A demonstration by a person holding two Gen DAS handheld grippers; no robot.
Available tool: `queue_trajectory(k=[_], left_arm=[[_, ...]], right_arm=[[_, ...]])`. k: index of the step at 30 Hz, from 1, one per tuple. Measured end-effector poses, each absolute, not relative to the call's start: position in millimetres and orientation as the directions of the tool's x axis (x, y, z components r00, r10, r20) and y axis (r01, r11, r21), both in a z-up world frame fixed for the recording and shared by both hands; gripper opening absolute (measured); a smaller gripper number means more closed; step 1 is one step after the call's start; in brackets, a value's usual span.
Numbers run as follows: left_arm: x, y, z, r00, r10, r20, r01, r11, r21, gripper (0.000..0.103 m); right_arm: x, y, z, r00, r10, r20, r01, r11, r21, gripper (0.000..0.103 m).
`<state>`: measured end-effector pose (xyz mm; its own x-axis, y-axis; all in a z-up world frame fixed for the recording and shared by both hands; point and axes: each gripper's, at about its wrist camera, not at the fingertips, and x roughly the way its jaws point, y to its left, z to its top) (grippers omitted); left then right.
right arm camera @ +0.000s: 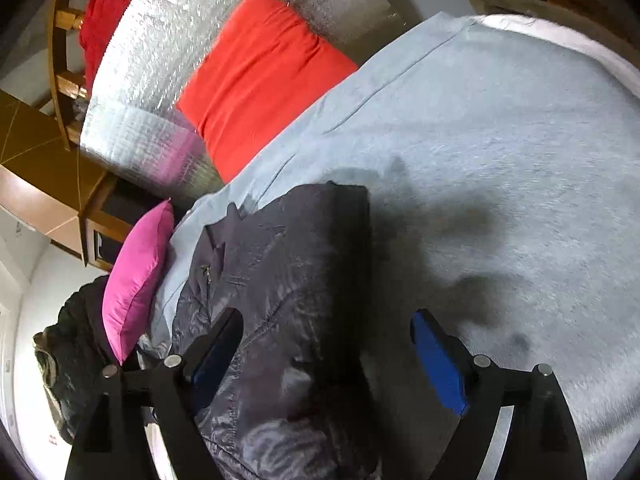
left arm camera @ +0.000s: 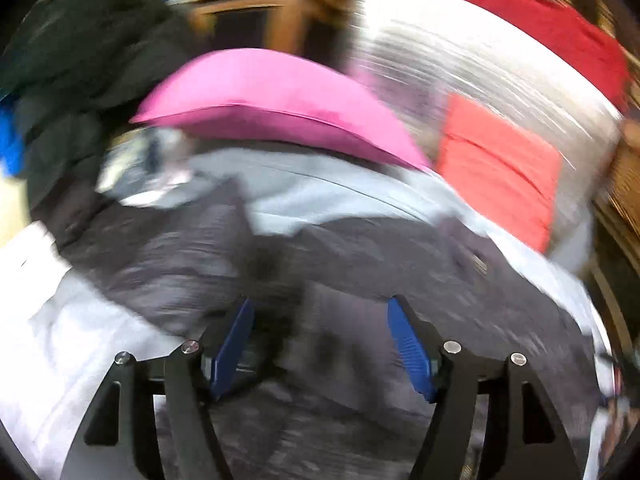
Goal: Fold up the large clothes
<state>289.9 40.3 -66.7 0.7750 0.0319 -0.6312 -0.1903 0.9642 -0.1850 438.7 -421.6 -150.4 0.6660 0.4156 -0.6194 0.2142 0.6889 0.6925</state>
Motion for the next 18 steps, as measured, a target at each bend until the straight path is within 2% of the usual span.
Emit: queue_trajectory(k=[1,2,3,4,5,6,9,11,13,14,15,18], left_arm=[[297.3,21.2,-72.9,0.767,0.008,-0.642,-0.135,0.98,-0.149,0.07],[308.1,4.3,-82.1,0.748,-0.005,-0.664,-0.094,0.989,-0.114,0.07],[317.8,-9.1,-93.3,0.711,-0.014,-0.703,-0.058,0.995,-0.078,0.068],[326.6,-20.0,-109.8,0.657,-0.018,-0.753,-0.027,0.998,-0.048,0.056],[333.4,-25.8,-126.4,0.606,-0.01,-0.796,-0.013,1.0,-0.023,0.05],[338.0,-28.7,-140.3,0.587,0.001,-0.809,-0.008,1.0,-0.005,0.05],[336.0,-38.1,-144.6,0.628,0.055,-0.776,0.001,0.997,0.072,0.052],[334.2,-37.7,-142.4,0.63,0.065,-0.774,-0.001,0.997,0.082,0.052],[344.5,-36.2,-147.0,0.631,0.056,-0.774,0.007,0.997,0.078,0.052],[343.3,-36.4,-146.2,0.634,0.054,-0.771,0.012,0.997,0.08,0.052],[342.3,-36.3,-146.4,0.64,0.055,-0.766,0.016,0.996,0.084,0.052],[332.9,-42.3,-147.1,0.659,0.07,-0.749,0.008,0.995,0.1,0.052]], right_arm=[[445.6,-416.9,-152.7,0.645,0.433,-0.63,0.205,0.696,0.688,0.088],[452.1,-411.7,-154.2,0.629,0.436,-0.644,0.201,0.709,0.676,0.08],[459.1,-403.8,-154.5,0.598,0.412,-0.688,0.194,0.758,0.622,0.032],[463.6,-397.5,-152.5,0.58,0.397,-0.711,0.182,0.788,0.588,0.016],[462.9,-392.5,-143.7,0.59,0.348,-0.729,0.177,0.825,0.537,0.014],[460.6,-389.1,-132.9,0.611,0.322,-0.723,0.157,0.846,0.509,0.011],[449.5,-373.5,-103.3,0.668,0.214,-0.712,0.092,0.926,0.365,0.01],[463.5,-369.0,-126.8,0.598,0.163,-0.785,0.125,0.948,0.293,0.013],[462.1,-382.9,-147.2,0.595,0.19,-0.781,0.182,0.915,0.361,0.042],[458.3,-390.5,-149.1,0.614,0.203,-0.763,0.204,0.893,0.402,0.051],[448.5,-402.6,-148.2,0.646,0.215,-0.733,0.24,0.854,0.462,0.067],[416.7,-419.4,-127.2,0.702,0.191,-0.686,0.274,0.816,0.508,0.069]])
